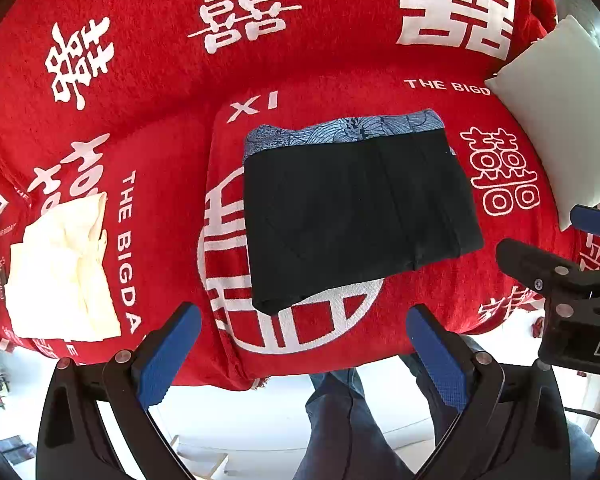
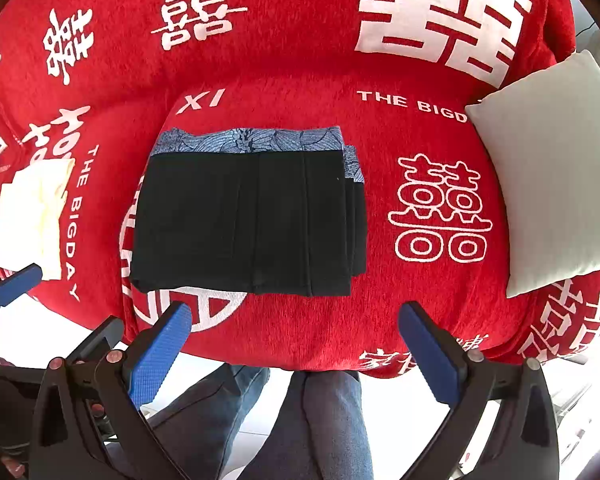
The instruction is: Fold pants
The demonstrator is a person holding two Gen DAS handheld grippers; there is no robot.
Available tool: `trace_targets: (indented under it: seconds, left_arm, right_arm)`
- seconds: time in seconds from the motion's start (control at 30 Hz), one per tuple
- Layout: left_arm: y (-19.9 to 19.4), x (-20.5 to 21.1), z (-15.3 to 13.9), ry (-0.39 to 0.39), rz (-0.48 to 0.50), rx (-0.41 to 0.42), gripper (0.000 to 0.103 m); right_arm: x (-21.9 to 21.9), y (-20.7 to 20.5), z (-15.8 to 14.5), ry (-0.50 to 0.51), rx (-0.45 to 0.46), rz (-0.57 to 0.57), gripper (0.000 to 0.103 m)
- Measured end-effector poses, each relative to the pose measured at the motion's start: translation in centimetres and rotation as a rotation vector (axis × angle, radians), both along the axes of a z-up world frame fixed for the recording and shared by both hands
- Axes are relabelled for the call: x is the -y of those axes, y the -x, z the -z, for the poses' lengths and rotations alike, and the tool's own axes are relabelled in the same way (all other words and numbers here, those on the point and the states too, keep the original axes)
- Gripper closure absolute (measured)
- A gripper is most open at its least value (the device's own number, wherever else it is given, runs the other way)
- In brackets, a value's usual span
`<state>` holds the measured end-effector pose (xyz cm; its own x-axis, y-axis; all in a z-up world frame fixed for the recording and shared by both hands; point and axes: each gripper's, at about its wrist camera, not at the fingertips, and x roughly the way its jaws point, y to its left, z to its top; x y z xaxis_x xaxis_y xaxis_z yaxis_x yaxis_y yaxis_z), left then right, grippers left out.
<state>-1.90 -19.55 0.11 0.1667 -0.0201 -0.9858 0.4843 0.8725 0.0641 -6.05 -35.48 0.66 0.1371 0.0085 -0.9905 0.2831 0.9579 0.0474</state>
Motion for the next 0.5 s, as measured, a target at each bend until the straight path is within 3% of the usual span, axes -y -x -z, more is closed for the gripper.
trace_targets:
  seconds: [0.5]
  left_arm:
    - [-0.15, -0.33, 0.04, 0.014, -0.039, 0.001, 0.000]
  right_arm:
    - [-0.05, -0.02, 0.00, 0.000, 0.001, 0.003, 0.000]
